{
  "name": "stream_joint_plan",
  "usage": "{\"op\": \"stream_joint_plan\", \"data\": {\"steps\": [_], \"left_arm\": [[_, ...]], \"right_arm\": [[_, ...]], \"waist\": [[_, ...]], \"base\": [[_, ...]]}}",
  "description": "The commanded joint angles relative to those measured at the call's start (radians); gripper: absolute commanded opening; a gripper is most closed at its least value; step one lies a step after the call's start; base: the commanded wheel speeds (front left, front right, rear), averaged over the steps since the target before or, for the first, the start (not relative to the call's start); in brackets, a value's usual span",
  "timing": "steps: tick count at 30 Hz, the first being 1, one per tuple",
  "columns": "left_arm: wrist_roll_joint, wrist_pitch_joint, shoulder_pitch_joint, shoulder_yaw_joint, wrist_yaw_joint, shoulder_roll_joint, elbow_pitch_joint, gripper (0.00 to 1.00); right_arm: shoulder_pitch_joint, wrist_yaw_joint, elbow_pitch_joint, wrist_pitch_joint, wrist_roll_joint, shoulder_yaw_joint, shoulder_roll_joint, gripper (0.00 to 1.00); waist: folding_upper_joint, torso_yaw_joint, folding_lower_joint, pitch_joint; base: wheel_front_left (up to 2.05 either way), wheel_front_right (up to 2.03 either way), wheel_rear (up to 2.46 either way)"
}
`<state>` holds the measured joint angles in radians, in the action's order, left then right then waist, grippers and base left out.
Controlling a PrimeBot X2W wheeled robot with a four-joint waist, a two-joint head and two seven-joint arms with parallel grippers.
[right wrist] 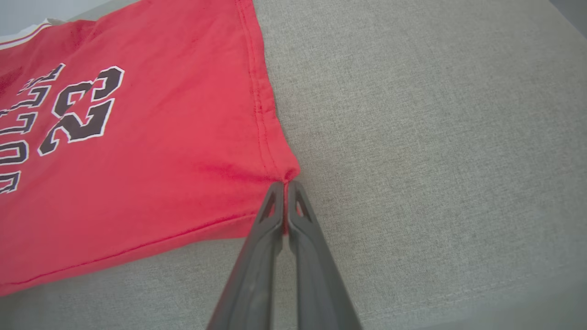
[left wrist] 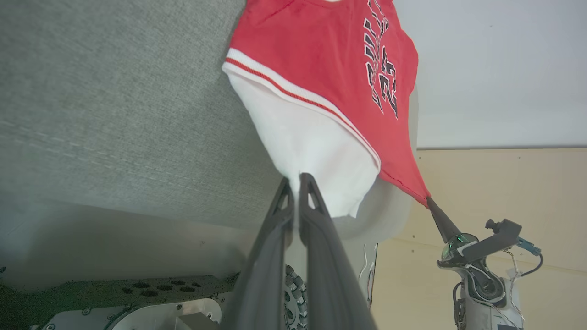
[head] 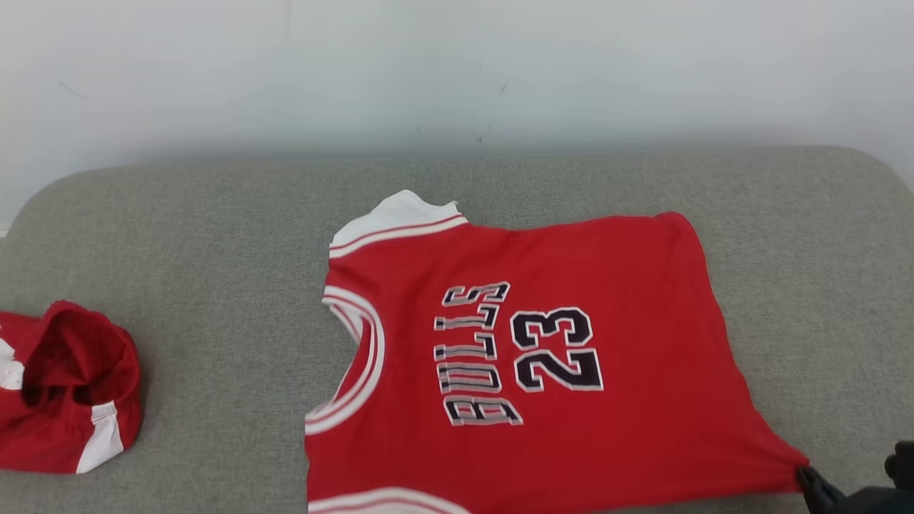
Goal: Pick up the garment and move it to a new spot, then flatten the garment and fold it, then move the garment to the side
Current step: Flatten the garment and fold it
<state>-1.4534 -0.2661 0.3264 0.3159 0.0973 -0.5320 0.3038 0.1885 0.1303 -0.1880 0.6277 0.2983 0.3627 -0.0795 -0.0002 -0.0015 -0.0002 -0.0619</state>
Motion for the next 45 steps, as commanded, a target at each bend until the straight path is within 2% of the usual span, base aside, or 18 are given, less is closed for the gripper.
{"op": "stream_joint_plan", "data": {"steps": [1,8,13,17,20,25,33,35,45], "left_arm": [[-0.015,-0.006,0.015,-0.005,0.006,-0.006,0.007,0.00],[-0.057,-0.051,0.086,-0.003,0.048,-0.039,0.031,0.00],[-0.043,-0.056,0.111,-0.003,0.082,-0.060,0.040,0.00],[-0.044,-0.021,0.080,-0.032,0.039,-0.038,0.068,0.00],[-0.006,0.028,0.030,-0.045,-0.012,-0.013,0.071,0.00],[0.087,0.091,-0.095,-0.020,-0.059,0.042,0.027,0.00],[0.259,0.188,-0.292,0.039,-0.077,0.129,-0.104,0.00],[0.309,0.219,-0.367,0.065,-0.096,0.164,-0.166,0.00],[0.404,0.297,-0.540,0.109,-0.137,0.247,-0.336,0.00]], "right_arm": [[0.018,0.001,-0.001,0.009,-0.008,0.008,0.008,0.00],[0.082,0.001,-0.001,0.108,0.014,0.034,0.028,0.00],[0.119,0.001,-0.019,0.147,0.047,0.058,0.030,0.00],[0.113,0.001,-0.027,0.119,0.075,0.065,0.030,0.00],[0.088,0.001,-0.025,0.077,0.111,0.055,0.031,0.00],[0.040,0.001,-0.008,-0.007,0.146,0.028,0.030,0.00],[-0.045,0.001,0.039,-0.113,0.136,-0.004,0.030,0.00],[-0.077,0.001,0.064,-0.151,0.122,-0.011,0.030,0.00],[-0.144,0.001,0.133,-0.225,0.078,-0.034,0.031,0.00]], "waist": [[0.0002,0.001,0.0002,0.001],[0.0002,-0.004,0.0002,0.001],[0.0002,-0.012,0.0002,-0.007],[0.0002,-0.016,0.0002,-0.014],[0.0002,-0.018,0.0002,-0.017],[0.0002,-0.018,0.0002,-0.021],[0.0002,-0.015,0.0002,-0.042],[0.0002,-0.011,0.0002,-0.053],[0.0002,-0.002,0.0002,-0.086]], "base": [[0.00,0.00,0.00],[0.00,0.00,0.00],[0.00,0.00,0.00],[0.00,0.00,0.00],[0.00,0.00,0.00],[0.00,0.00,0.00],[0.00,0.00,0.00],[0.00,0.00,0.00],[0.00,0.00,0.00]]}}
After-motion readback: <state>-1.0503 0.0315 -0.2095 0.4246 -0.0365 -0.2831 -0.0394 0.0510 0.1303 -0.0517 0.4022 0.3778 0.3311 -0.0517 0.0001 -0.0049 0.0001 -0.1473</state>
